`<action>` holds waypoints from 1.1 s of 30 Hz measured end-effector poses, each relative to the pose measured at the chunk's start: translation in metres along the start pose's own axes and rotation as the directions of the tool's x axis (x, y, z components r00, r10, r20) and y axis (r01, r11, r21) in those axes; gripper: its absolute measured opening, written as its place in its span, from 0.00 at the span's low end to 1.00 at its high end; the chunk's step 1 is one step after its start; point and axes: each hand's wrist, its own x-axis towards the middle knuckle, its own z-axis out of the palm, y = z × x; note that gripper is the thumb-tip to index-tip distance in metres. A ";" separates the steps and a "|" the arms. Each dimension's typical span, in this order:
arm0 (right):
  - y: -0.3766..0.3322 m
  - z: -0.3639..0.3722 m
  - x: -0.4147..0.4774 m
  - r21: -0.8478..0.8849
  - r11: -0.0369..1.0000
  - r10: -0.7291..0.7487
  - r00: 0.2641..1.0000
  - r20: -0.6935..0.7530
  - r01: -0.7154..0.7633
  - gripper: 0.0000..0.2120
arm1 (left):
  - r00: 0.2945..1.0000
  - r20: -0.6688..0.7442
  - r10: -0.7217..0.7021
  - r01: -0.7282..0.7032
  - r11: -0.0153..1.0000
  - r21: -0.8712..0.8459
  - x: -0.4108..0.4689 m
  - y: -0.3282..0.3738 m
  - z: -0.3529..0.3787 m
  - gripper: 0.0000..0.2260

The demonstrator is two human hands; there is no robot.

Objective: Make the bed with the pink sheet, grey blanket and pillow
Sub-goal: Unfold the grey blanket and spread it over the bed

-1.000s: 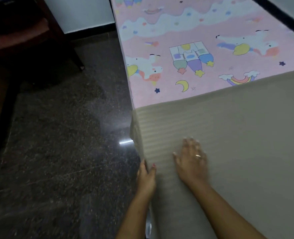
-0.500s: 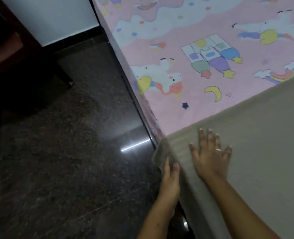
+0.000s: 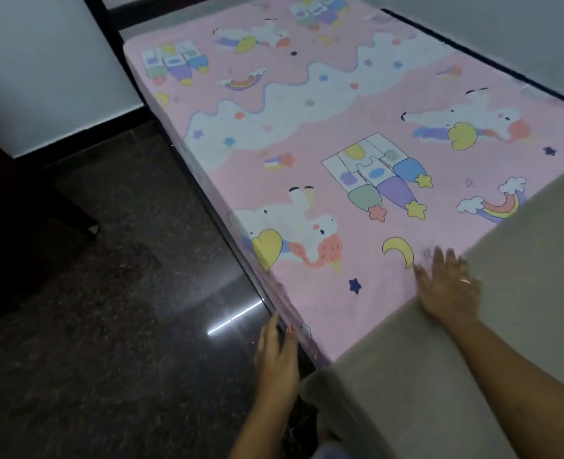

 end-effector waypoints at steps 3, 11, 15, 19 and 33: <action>-0.043 0.017 0.008 0.009 0.998 0.054 0.996 0.064 -0.055 0.33 | 0.999 -0.040 0.016 -0.011 0.994 0.104 0.028 0.022 0.000 0.24; -0.249 0.040 -0.020 0.051 0.600 -0.800 0.597 0.062 0.798 0.28 | 0.971 -0.223 0.089 -0.040 0.976 0.213 0.144 0.091 -0.013 0.24; -0.258 0.019 0.039 0.342 0.496 -0.839 0.543 -0.049 0.798 0.26 | 0.953 -0.261 0.152 -0.082 0.962 0.262 0.189 0.124 -0.033 0.23; -0.195 0.004 0.134 0.147 0.949 -0.252 0.950 -0.182 0.280 0.30 | 0.942 -0.193 0.275 -0.179 0.897 0.405 0.233 0.143 -0.041 0.23; -0.492 0.043 0.082 0.030 0.649 -0.760 0.649 0.023 0.760 0.27 | 0.935 0.247 0.255 -0.355 0.664 0.658 0.406 0.227 -0.127 0.30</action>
